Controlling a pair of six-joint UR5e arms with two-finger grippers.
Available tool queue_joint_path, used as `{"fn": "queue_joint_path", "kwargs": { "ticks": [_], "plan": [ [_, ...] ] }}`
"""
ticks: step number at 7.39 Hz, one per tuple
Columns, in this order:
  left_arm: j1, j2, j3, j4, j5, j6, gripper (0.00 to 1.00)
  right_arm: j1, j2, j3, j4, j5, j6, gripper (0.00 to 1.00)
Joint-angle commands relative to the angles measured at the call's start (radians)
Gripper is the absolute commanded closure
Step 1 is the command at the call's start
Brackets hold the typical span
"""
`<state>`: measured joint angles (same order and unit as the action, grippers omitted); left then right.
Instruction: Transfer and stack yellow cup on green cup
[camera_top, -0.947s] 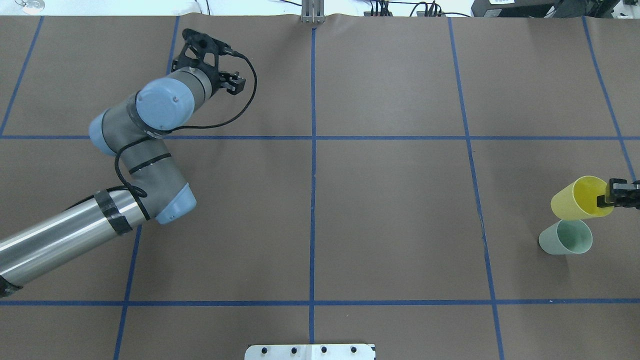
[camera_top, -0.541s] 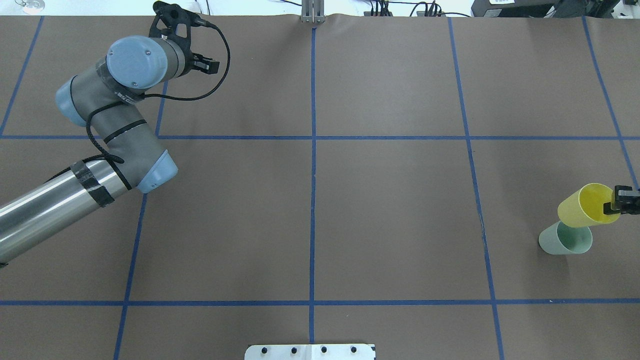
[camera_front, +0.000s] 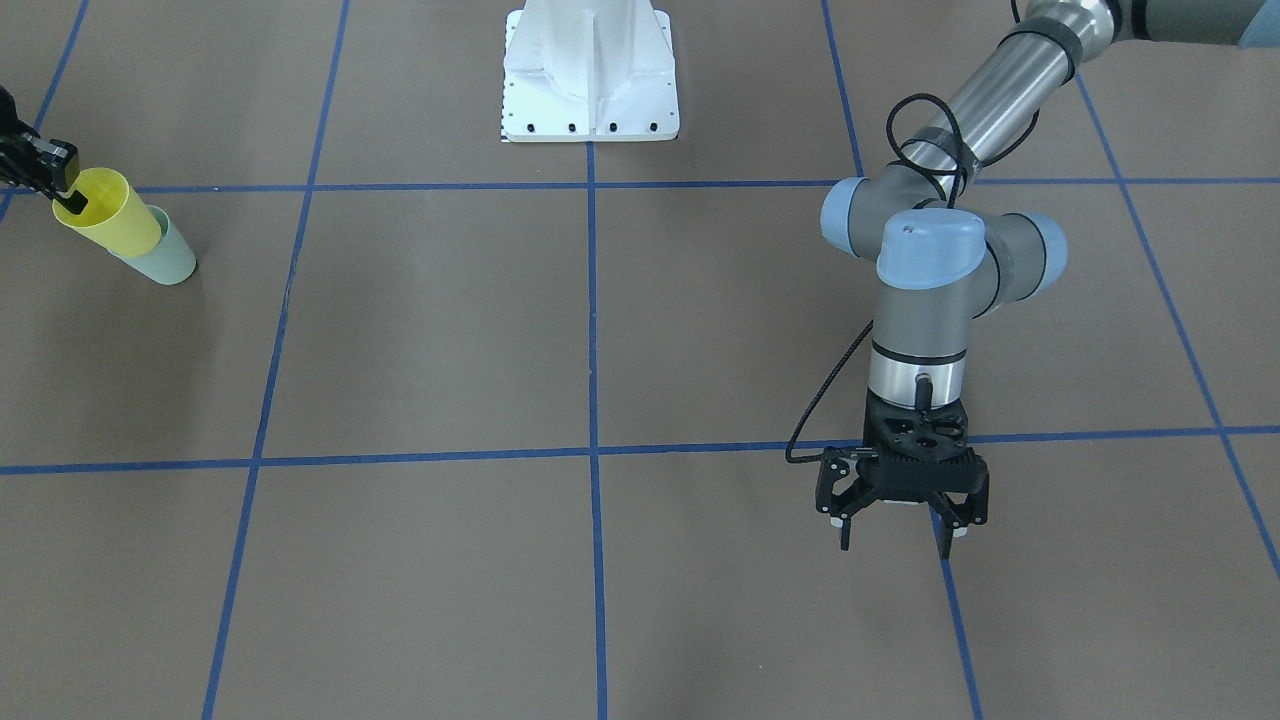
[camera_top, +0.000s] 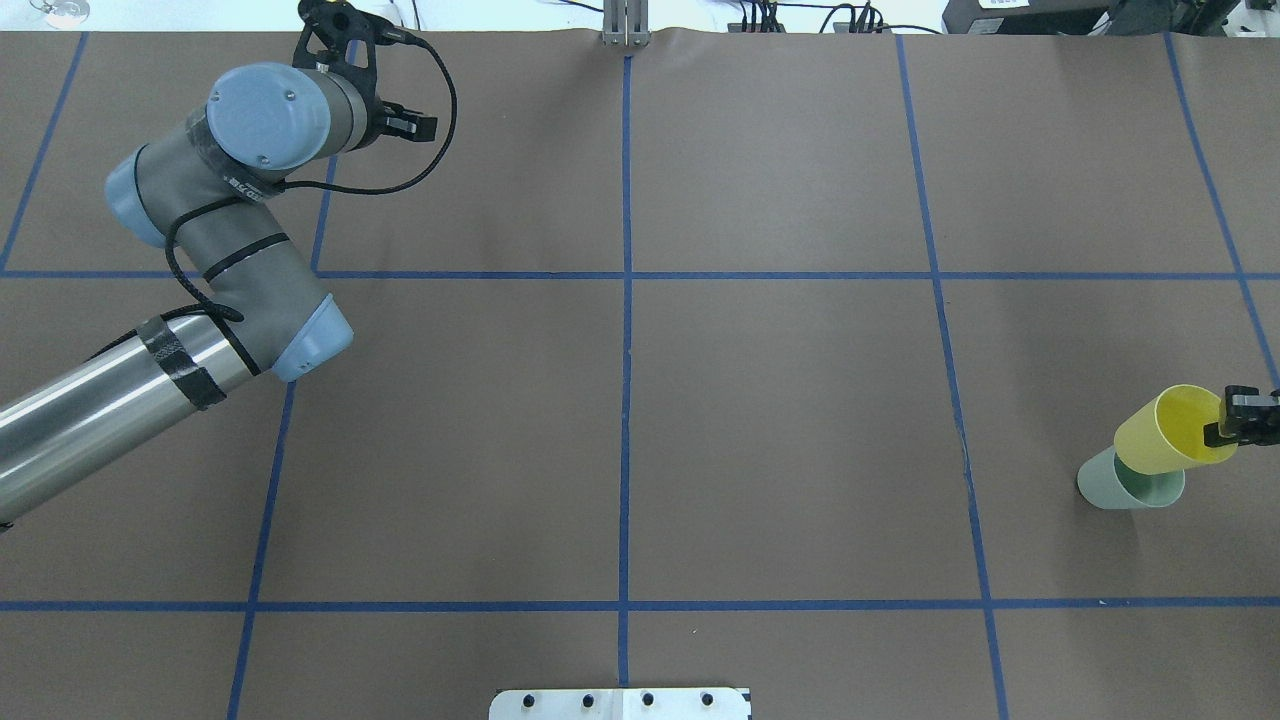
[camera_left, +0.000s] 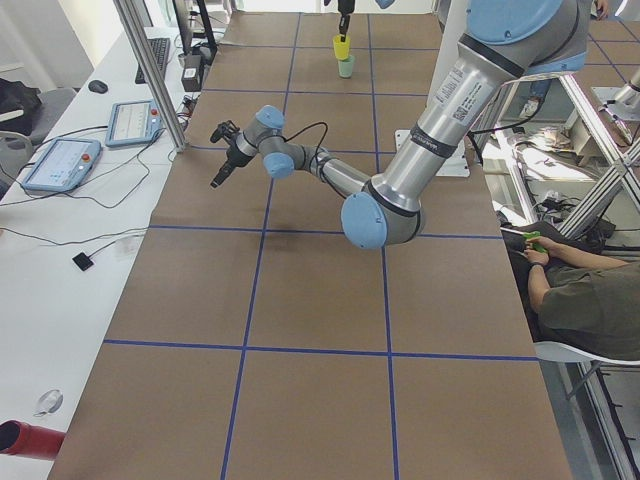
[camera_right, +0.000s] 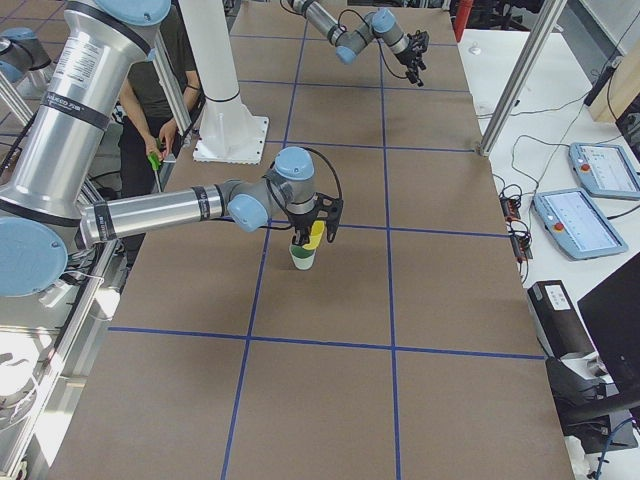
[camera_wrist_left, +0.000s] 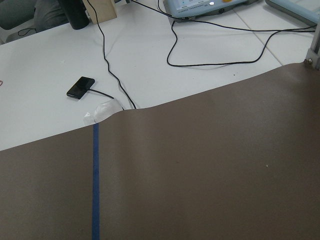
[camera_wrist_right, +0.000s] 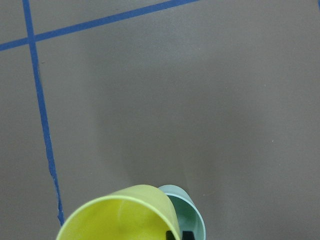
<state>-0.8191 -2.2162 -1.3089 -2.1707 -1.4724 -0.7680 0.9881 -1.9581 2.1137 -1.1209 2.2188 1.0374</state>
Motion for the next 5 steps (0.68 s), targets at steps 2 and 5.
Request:
{"fn": "queue_joint_path", "kwargs": {
  "ticks": [2, 5],
  "plan": [
    [0.001, -0.002, -0.001, 0.0, 0.0, -0.022, 0.01, 0.001, -0.019, -0.003, 0.001, 0.027, -0.017, 1.0],
    [0.001, 0.0, -0.009, 0.0, 0.0, -0.024, 0.01, 0.0, -0.027, -0.02, 0.003, 0.025, -0.037, 1.0]
  ]
}}
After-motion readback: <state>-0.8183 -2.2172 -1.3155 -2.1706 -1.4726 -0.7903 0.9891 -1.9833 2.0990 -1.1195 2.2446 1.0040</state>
